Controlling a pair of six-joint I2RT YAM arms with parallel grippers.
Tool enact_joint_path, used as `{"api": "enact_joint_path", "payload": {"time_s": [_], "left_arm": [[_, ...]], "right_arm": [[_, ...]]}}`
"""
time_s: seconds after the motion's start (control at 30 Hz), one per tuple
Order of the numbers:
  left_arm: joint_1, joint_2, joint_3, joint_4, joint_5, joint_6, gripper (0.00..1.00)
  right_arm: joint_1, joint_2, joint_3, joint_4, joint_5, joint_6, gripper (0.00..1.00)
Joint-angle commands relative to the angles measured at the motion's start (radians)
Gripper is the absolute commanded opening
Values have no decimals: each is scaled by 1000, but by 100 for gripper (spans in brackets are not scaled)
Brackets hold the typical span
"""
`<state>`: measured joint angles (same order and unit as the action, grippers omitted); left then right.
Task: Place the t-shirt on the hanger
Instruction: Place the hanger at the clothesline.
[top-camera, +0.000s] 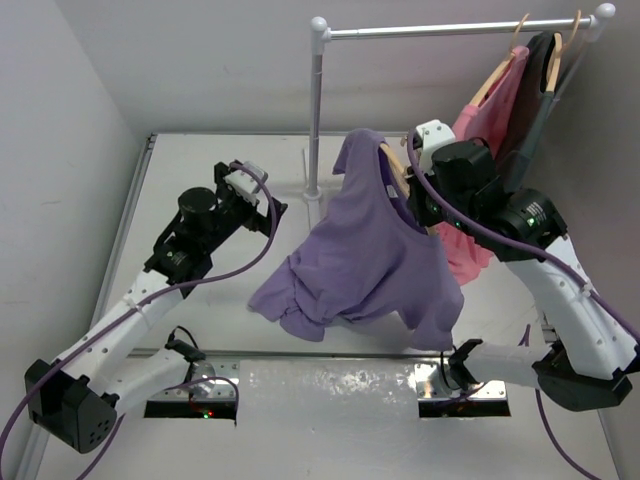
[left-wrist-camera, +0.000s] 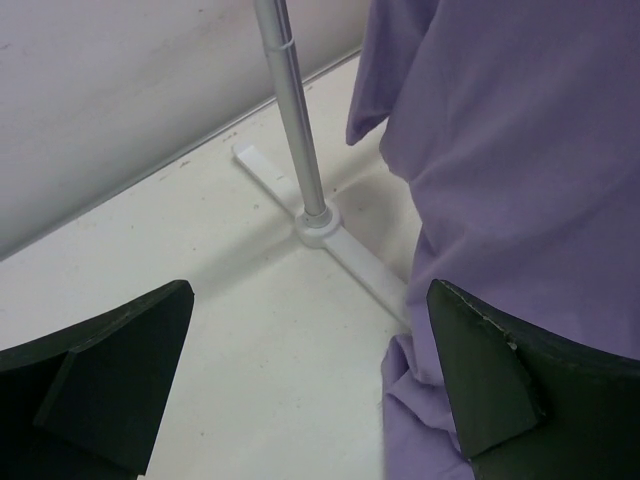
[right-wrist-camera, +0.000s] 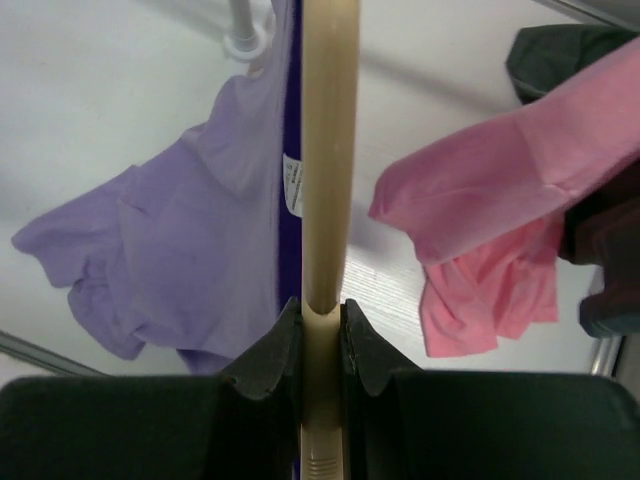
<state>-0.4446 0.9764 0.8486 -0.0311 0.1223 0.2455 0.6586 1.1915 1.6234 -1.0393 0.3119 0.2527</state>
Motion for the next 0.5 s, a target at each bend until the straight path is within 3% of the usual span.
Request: {"api": "enact_joint_path", "payload": {"time_s": [0.0, 0.23, 0.47], "left_arm": [[0, -50, -22, 106, -26, -34, 100], [0, -76, -48, 129, -64, -40, 100], [0, -84, -37, 122, -89, -6, 100]], "right_arm": [[1, 20, 122, -86, 119, 30, 0], [-1, 95, 253, -33, 211, -1, 0], [-2, 213, 302, 174, 274, -99, 0]]}}
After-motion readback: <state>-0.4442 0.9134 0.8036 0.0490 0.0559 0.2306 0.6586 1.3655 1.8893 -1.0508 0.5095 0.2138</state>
